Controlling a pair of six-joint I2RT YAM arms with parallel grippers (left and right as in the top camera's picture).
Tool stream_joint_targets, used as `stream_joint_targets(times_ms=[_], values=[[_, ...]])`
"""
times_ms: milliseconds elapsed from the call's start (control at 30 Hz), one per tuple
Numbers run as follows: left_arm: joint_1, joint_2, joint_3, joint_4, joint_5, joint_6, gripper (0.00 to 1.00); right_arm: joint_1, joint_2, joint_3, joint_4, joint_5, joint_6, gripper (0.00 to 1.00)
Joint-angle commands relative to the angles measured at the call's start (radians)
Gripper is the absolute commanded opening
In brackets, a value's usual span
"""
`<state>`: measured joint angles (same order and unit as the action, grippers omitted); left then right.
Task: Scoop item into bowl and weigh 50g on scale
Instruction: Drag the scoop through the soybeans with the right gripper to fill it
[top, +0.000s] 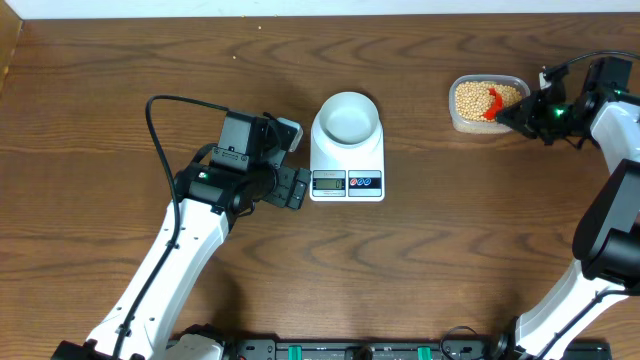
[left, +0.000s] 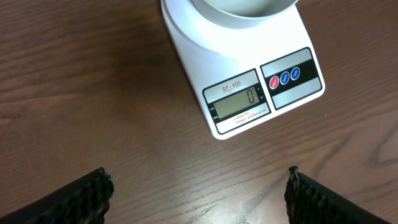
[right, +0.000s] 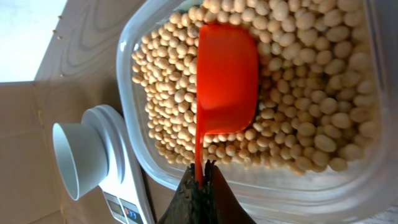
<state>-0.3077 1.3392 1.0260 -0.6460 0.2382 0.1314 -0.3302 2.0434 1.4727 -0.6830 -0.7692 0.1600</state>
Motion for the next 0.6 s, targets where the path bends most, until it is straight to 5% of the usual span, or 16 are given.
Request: stream_joint_targets(times_ms=[0,567], values=[[0.003,0.002,-0.004,0.000,0.008,0.003,0.91,0.013,0.036,-0.001,0.012,-0.053,-0.004,0.01],[0.003,0.002,-0.004,0.000,0.008,0.003,0.91,-0.050,0.036,-0.001,-0.034,-0.099,-0.073,0.01]])
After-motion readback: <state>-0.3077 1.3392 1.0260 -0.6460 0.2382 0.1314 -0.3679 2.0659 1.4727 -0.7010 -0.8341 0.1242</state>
